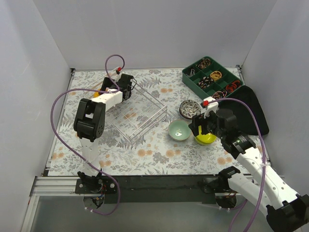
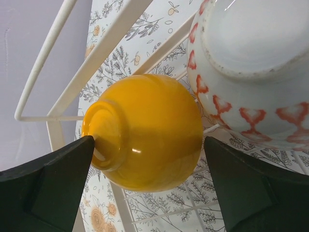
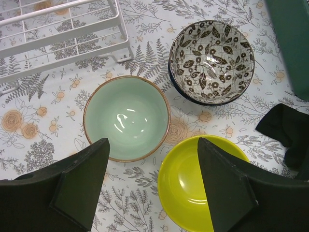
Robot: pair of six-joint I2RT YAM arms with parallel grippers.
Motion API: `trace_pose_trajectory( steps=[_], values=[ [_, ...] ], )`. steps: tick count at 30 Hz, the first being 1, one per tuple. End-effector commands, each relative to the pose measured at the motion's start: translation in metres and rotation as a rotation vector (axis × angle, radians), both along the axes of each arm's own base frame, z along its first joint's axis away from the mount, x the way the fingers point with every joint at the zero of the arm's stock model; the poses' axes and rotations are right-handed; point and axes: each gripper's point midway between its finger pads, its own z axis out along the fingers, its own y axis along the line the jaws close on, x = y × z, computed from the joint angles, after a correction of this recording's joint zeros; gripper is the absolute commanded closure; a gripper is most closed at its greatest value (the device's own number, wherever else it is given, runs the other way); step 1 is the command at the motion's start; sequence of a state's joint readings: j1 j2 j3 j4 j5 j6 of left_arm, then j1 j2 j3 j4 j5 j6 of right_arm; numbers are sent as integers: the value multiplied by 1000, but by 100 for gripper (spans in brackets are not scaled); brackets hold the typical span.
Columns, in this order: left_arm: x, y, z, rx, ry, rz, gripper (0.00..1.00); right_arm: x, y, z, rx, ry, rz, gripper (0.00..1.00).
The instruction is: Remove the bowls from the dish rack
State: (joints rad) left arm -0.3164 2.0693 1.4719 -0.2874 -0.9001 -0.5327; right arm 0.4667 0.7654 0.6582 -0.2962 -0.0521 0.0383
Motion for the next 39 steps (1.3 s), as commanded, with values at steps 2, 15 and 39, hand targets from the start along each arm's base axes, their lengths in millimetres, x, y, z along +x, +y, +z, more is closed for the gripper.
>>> trace_pose_trajectory(
  steps=[2, 15, 39],
  values=[
    [-11, 8, -6, 27, 61, 3, 2, 7, 3, 13, 4, -50, 7, 19],
    [-15, 10, 23, 53, 47, -28, 36, 5, 5, 16, 21, -60, 20, 19],
    [-42, -40, 103, -378, -113, -107, 83, -5, 32, 36, 126, -73, 164, 21]
  ],
)
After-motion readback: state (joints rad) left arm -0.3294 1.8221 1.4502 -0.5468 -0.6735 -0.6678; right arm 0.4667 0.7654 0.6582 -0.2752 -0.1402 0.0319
